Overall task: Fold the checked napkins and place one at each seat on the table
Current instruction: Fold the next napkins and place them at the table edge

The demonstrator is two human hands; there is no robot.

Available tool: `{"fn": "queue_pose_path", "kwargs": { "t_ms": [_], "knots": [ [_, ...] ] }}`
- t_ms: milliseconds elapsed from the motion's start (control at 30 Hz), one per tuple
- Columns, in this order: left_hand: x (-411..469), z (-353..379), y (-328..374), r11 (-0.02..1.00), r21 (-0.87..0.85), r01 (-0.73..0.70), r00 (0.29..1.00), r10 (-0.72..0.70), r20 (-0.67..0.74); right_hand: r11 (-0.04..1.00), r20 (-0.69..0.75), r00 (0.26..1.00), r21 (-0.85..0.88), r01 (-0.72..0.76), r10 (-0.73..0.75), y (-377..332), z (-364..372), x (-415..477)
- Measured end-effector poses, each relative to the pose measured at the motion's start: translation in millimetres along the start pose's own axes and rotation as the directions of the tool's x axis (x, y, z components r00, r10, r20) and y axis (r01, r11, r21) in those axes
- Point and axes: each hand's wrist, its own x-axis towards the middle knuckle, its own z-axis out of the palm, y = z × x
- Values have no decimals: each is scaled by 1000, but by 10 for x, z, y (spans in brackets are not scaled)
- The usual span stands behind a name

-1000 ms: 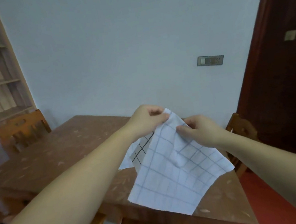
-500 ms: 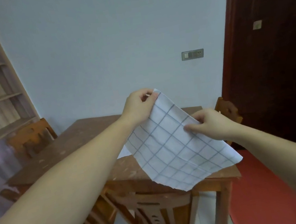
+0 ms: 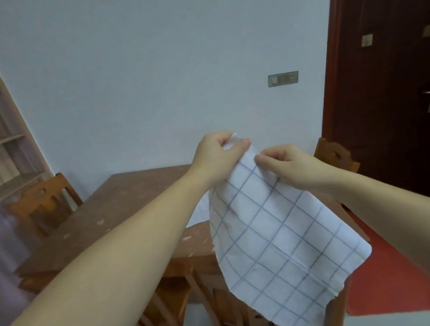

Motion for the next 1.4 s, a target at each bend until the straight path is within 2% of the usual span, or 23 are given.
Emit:
{"fn": "queue_pose_path", "kwargs": {
  "t_ms": [133, 267, 467, 633, 833, 900, 967, 1033, 1100, 1133, 1167, 1200, 1233, 1267, 1300, 1367, 1400],
  "knots": [
    [9, -419, -265, 999, -37, 4, 999, -6, -51, 999, -11, 999, -39, -36, 36, -171, 341, 25],
    [35, -774, -511, 999, 5, -46, 984, 46, -173, 992, -14, 998, -110, -62, 60, -292, 504, -19],
    [8, -1083, -760, 999, -33, -7, 946, -4, -323, 977, -69, 995, -194, -84, 72, -349, 478, -39],
    [-27, -1101, -755, 993, -117, 8, 960, -41, -277, 968, 44, 984, -190, -162, 173, -357, 414, -58],
    [-1, -957, -629, 996, -83, 21, 978, -38, -203, 983, 156, 971, 5, -184, 181, -533, 481, 58],
    [-12, -949, -668, 996, -14, 93, 982, -94, -161, 978, 137, 975, 89, -188, 175, -553, 446, 67],
    [-38, -926, -730, 973, -30, 230, 963, -232, -134, 968, 70, 983, 174, -182, 172, -543, 394, 86],
    [-125, -854, -835, 924, -138, 356, 914, -375, -156, 938, -13, 984, 303, -168, 180, -503, 321, 110],
    [-311, -721, -1014, 840, -206, 503, 832, -535, -149, 893, -72, 972, 415, -175, 224, -439, 232, 130],
    [-450, -634, -1074, 756, -222, 616, 764, -642, -66, 871, -99, 964, 458, -178, 249, -403, 194, 132],
    [-598, -546, -1135, 647, -247, 721, 681, -729, 78, 854, -126, 955, 490, -176, 270, -359, 163, 125],
    [-739, -478, -1152, 523, -281, 805, 589, -761, 270, 841, -152, 945, 512, -176, 290, -302, 146, 121],
    [-828, -420, -1143, 418, -322, 849, 526, -720, 453, 834, -170, 936, 522, -179, 308, -246, 141, 111],
    [-880, -365, -1095, 334, -388, 859, 509, -632, 584, 832, -184, 928, 523, -188, 325, -184, 146, 100],
    [-883, -316, -1057, 265, -459, 848, 523, -556, 646, 832, -199, 918, 517, -200, 344, -126, 157, 87],
    [-841, -272, -920, 176, -574, 800, 571, -516, 638, 833, -242, 886, 500, -235, 396, 17, 179, 68],
    [-812, -271, -855, 186, -610, 770, 604, -519, 605, 834, -257, 871, 487, -259, 420, 80, 184, 57]
  ]
}}
